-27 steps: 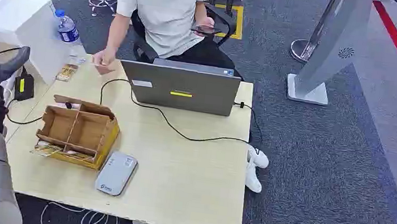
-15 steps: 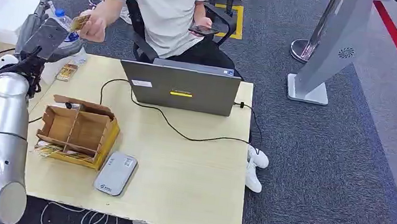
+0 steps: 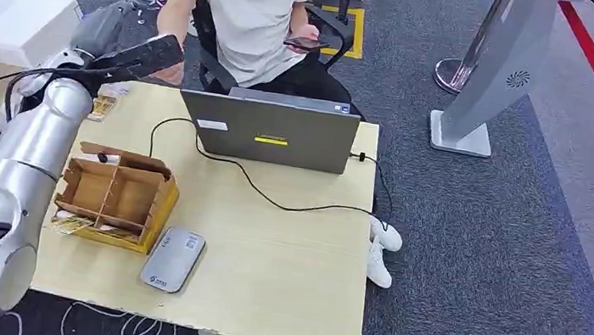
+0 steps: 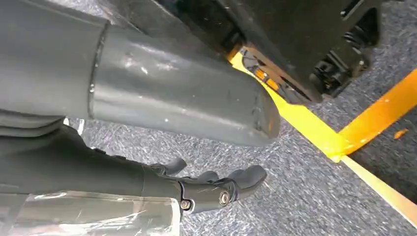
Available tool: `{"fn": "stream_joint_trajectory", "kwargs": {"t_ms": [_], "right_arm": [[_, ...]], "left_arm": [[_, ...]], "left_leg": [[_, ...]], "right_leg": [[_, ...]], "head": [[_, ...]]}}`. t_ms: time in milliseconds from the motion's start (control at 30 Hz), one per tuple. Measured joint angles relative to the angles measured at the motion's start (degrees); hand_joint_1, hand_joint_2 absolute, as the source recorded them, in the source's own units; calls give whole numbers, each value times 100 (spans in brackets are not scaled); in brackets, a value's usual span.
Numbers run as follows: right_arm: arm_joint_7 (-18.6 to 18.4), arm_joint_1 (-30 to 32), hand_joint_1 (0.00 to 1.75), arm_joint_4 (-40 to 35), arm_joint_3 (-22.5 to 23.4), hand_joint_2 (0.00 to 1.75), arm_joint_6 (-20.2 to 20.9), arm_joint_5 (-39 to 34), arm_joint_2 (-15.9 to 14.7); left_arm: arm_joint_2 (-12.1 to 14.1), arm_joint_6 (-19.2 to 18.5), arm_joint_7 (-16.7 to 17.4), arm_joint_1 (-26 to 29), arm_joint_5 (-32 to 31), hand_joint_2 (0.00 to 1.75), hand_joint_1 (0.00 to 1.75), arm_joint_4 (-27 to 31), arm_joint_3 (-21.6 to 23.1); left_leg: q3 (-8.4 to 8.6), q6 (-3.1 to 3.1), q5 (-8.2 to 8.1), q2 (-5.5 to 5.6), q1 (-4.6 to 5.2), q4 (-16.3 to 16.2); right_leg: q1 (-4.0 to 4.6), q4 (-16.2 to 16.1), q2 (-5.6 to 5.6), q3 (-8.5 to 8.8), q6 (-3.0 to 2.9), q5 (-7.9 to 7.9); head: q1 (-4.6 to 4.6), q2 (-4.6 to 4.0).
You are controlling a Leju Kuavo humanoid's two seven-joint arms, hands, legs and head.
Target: Pass the card to the sensor for recognition and then transmit it.
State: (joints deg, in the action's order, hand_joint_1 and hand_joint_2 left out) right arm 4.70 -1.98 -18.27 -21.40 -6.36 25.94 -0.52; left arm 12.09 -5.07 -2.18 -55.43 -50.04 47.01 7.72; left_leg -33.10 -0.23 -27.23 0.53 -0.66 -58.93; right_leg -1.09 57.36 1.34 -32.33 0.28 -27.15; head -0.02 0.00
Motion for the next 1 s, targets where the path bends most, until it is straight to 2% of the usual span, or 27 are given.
{"fn": "stream_joint_trajectory", "kwargs": {"t_ms": [467, 600, 767, 867, 967, 1000], "right_arm": [[116, -107, 0, 505, 63, 0, -17, 247, -2], [131, -127, 0, 573, 87, 0, -15, 339, 0], [131, -138, 0, 616, 129, 0, -26, 341, 0], [142, -133, 0, 642, 148, 0, -85, 319, 0], [186, -98, 0, 671, 199, 0, -160, 225, 0], [203, -81, 0, 675, 234, 0, -197, 197, 2]], "left_arm": [[151, 946, 920, -849, -1845, 175, 175, -883, 1442], [175, 1416, 929, -871, -2111, 175, 175, -951, 1602], [181, 1587, 856, -856, -2117, 175, 175, -953, 1652], [220, 1656, 738, -679, -2046, 175, 175, -714, 1652], [359, 1512, 528, -104, -1758, 175, 175, 179, 1652], [459, 1449, 500, 181, -1671, 175, 175, 689, 1652]], "left_leg": [[-2, 1, 1, 2, 0, 0], [-4, 2, 2, 2, 0, 0], [-5, 3, 2, 6, 0, 0], [-5, 3, 2, 5, 1, 0], [-6, 3, 1, 4, 2, 1], [-4, 3, 1, 2, 4, 2]], "right_leg": [[0, 1, -1, 0, -1, 0], [0, 1, -2, 0, -1, 0], [0, 1, -4, 0, -1, 0], [-1, 1, -5, 1, 0, 1], [-2, 1, -4, 1, 0, 0], [-4, 1, -1, 1, 0, -1]], "head": [[0, 0], [4, 0], [0, 0], [4, 0], [4, 0], [4, 0]]}}
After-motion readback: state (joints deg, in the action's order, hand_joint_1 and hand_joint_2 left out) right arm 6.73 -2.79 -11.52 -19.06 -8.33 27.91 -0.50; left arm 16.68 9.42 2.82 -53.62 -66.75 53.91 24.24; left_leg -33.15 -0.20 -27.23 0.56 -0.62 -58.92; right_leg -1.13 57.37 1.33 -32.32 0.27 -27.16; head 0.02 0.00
